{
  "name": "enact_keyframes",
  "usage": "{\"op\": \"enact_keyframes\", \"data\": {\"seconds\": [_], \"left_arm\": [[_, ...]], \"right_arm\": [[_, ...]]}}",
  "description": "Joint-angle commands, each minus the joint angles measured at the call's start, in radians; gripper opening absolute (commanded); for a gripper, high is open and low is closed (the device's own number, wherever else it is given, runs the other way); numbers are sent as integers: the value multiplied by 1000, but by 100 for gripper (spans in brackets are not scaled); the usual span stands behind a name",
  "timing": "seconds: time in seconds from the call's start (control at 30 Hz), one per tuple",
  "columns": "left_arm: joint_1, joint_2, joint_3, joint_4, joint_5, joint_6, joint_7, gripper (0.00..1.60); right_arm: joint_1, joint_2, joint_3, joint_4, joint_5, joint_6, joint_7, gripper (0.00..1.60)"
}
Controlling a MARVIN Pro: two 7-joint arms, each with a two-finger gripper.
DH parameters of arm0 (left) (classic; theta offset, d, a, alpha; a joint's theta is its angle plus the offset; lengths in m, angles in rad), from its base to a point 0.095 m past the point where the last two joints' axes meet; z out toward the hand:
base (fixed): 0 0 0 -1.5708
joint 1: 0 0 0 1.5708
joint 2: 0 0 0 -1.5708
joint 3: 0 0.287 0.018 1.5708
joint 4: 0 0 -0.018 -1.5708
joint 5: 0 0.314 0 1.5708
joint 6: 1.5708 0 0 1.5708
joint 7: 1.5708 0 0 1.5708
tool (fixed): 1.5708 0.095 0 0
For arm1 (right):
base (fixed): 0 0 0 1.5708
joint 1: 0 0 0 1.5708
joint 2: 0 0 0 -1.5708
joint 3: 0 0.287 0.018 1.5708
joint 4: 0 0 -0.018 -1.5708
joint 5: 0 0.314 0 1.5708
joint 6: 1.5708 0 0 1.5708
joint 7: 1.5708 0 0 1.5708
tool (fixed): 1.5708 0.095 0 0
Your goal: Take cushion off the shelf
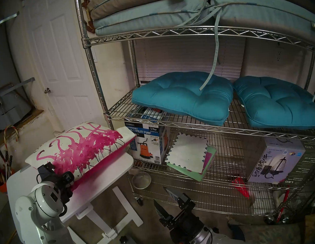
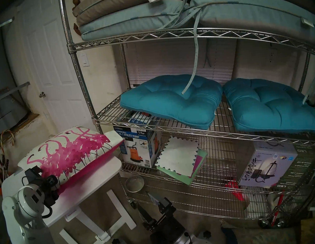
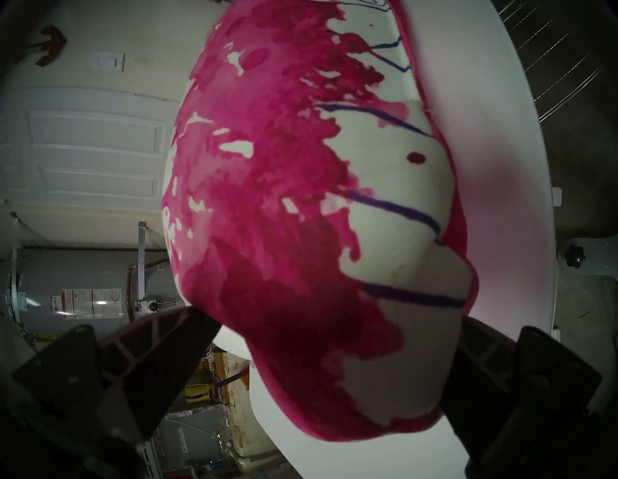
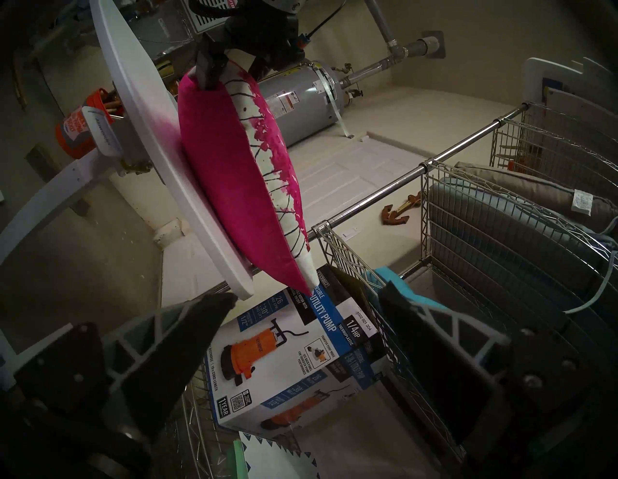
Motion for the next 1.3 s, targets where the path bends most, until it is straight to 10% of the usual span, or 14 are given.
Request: {"op": "enact_keyframes", "data": {"seconds": [0.0, 1.27], "left_arm": [[-13, 6, 7, -17, -10, -4, 11, 160], [117, -19, 231, -134, 59, 52, -112, 160]], "right_arm": [[11, 0, -10, -17, 5, 3, -6, 160], [25, 11, -30, -16, 20, 18, -12, 160]]}}
